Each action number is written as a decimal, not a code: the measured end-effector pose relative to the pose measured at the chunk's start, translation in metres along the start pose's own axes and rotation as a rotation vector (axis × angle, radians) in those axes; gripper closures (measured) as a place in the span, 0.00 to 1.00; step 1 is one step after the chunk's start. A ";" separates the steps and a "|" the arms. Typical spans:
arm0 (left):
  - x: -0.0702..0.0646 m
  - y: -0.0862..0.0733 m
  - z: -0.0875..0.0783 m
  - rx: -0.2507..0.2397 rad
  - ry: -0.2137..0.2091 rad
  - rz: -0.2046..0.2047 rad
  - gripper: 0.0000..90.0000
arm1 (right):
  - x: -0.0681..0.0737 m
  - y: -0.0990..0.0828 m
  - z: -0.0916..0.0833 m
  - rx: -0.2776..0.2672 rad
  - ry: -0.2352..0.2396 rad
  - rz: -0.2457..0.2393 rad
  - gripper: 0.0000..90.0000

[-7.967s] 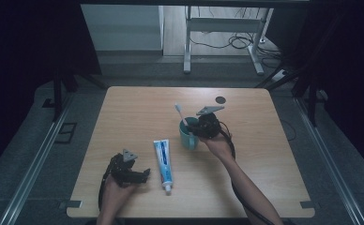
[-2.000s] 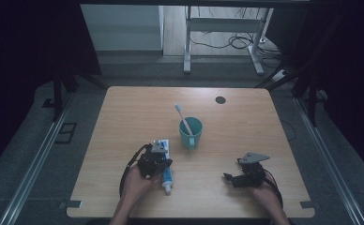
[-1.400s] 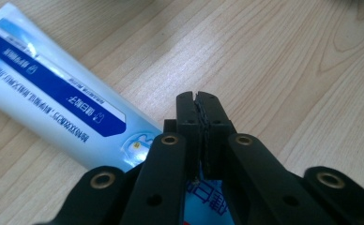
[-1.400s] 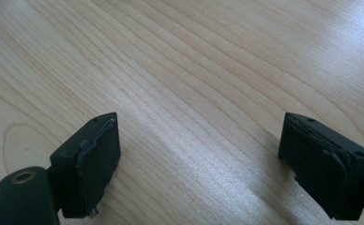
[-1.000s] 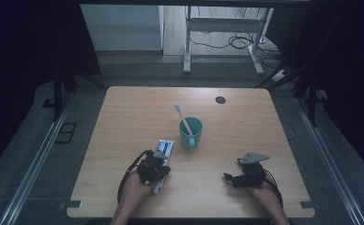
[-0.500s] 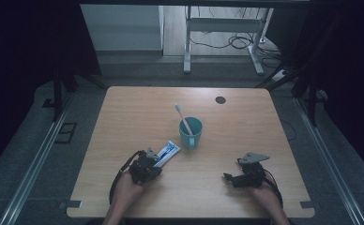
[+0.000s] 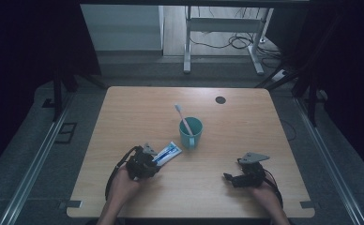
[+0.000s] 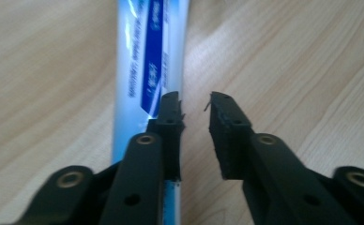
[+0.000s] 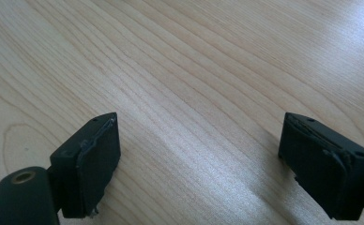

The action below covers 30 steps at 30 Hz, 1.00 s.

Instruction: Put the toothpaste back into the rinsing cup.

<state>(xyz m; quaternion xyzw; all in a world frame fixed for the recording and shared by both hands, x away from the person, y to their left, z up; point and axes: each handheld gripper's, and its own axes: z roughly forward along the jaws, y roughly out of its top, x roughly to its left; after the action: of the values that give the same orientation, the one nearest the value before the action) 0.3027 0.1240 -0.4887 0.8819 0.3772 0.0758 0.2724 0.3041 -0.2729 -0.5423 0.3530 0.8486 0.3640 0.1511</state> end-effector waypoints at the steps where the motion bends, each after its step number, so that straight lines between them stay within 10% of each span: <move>1: 0.001 0.002 -0.001 0.007 0.011 0.004 0.76 | 0.000 0.000 0.000 0.000 0.000 0.000 0.15; 18: 0.013 0.036 0.017 0.272 0.046 0.027 0.40 | 0.000 0.000 0.000 0.001 0.000 0.001 0.15; 30: 0.017 0.054 0.036 0.403 0.040 0.039 0.39 | 0.000 0.000 0.000 0.000 0.000 0.001 0.15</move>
<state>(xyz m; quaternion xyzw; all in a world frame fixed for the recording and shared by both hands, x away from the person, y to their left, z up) 0.3610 0.0898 -0.4912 0.9241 0.3727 0.0215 0.0814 0.3041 -0.2730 -0.5423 0.3533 0.8485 0.3639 0.1509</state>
